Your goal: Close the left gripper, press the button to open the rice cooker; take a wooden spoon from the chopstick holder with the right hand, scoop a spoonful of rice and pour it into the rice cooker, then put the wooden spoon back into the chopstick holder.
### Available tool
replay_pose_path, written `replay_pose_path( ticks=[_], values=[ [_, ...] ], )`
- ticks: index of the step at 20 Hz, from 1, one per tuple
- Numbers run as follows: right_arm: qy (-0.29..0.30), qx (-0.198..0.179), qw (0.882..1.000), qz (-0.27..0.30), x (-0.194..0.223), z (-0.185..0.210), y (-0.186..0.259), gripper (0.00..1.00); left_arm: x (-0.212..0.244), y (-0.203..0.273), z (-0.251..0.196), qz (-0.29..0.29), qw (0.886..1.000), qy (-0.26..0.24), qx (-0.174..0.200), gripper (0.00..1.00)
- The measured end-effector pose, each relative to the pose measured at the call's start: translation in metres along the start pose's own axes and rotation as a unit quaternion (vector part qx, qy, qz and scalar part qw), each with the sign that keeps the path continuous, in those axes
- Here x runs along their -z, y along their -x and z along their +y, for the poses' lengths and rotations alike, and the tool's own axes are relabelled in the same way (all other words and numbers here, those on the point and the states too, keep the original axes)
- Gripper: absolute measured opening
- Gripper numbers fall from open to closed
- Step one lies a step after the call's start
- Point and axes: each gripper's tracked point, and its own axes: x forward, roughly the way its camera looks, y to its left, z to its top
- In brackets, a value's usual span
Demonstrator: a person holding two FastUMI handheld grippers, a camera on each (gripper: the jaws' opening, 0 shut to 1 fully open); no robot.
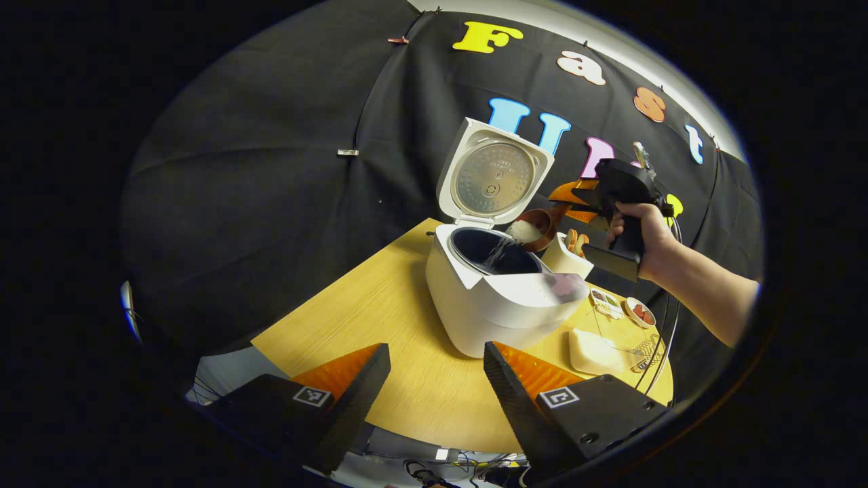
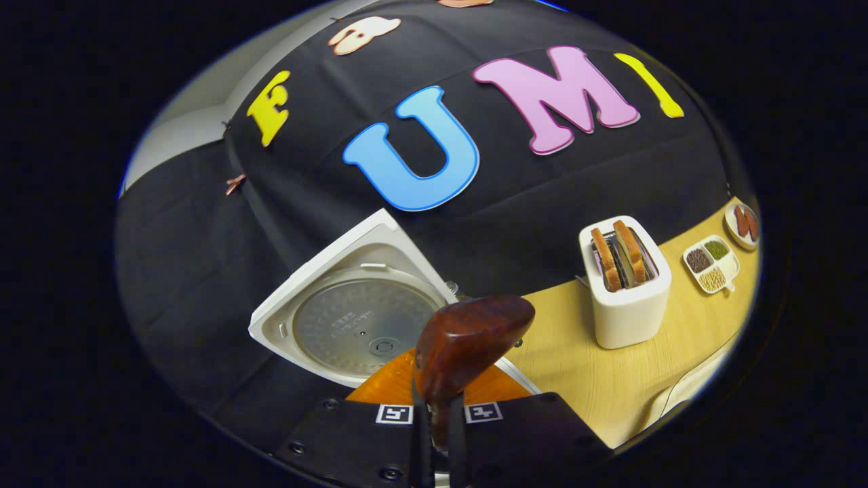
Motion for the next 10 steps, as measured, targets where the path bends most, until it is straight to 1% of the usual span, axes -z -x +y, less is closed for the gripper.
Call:
replay_pose_path(
  ticks=[3,6,8,10],
  values=[
    [0.084,-0.013,0.996,-0.012,0.006,0.008,-0.003,0.12,0.006,0.002,0.0,0.004,1.0,-0.001,0.0,0.96],
    [0.136,-0.03,0.99,-0.015,0.01,0.017,-0.007,0.12,0.011,0.001,-0.002,0.007,1.0,-0.003,0.004,0.96],
    [0.168,-0.047,0.984,-0.02,0.014,0.026,-0.008,0.13,0.015,0.001,-0.002,0.008,1.0,-0.006,0.005,0.96],
    [0.208,-0.063,0.976,-0.022,0.021,0.034,-0.008,0.13,0.016,0.001,-0.002,0.008,1.0,-0.007,0.005,0.96]
  ],
)
